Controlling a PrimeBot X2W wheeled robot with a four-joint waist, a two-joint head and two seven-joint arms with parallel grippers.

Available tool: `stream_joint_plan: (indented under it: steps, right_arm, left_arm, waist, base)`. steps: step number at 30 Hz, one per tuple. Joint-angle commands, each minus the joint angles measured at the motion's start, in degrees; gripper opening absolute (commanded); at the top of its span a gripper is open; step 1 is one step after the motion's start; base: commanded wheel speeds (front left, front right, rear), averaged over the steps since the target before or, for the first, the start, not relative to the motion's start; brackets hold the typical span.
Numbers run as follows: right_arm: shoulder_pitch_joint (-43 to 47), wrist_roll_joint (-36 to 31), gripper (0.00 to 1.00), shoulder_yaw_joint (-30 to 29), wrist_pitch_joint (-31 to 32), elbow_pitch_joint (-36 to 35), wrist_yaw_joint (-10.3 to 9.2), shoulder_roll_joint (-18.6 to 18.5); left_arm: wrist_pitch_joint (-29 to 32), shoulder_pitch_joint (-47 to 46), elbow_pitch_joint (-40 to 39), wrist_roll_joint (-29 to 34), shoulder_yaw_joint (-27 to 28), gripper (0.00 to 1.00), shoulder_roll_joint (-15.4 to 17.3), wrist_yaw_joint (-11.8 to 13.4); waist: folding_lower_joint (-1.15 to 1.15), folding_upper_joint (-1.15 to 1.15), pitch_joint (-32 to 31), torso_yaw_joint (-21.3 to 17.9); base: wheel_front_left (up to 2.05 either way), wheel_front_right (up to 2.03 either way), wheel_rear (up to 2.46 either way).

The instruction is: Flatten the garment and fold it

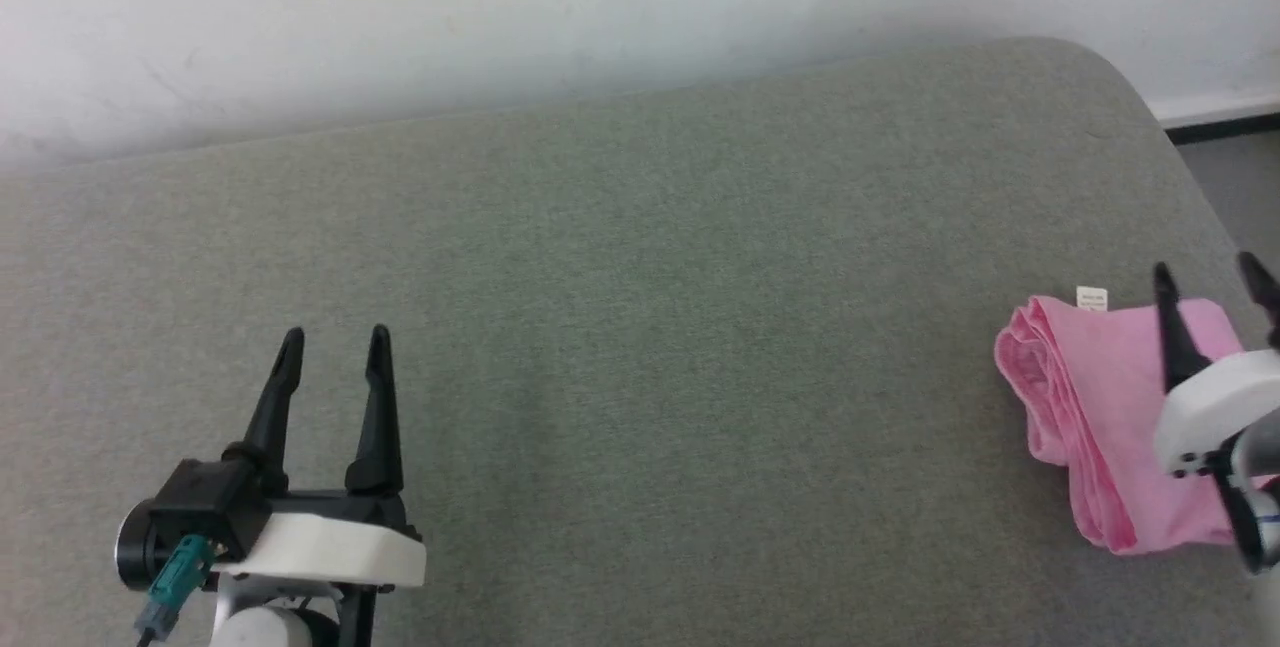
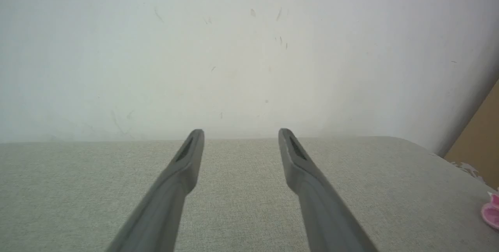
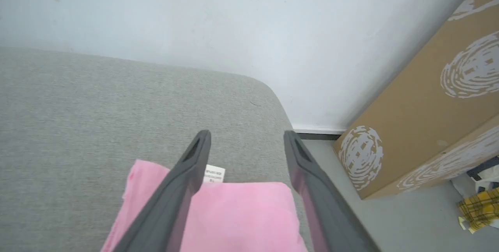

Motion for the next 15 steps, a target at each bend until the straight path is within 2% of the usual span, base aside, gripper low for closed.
stream_joint_plan:
  steps: [1, 9, 15]
  right_arm:
    - [1.72, -0.25, 1.00, 0.46, -0.96, -3.25, -0.05, 2.24]
    - [6.97, 1.91, 1.00, 5.74, -3.12, -15.61, -0.05, 11.11]
    - [10.76, 2.52, 1.00, 8.82, -3.59, -20.44, -0.05, 13.82]
  left_arm:
    - [-0.26, 1.08, -0.08, 0.12, 0.76, 1.00, 0.08, -0.59]
    - [-0.26, 2.92, 3.07, 0.31, 3.89, 1.00, 2.93, -0.38]
    - [-0.25, 4.72, 5.61, -0.43, 5.09, 1.00, 4.33, -0.77]
  waist:
    - [0.01, 0.00, -2.16, 2.71]
    - [0.01, 0.00, -4.59, 6.17]
    - [0.01, 0.00, -6.04, 6.71]
  base:
    - [0.00, 0.00, 0.00]
    - [0.00, 0.00, 0.00]
    - [0.00, 0.00, 0.00]
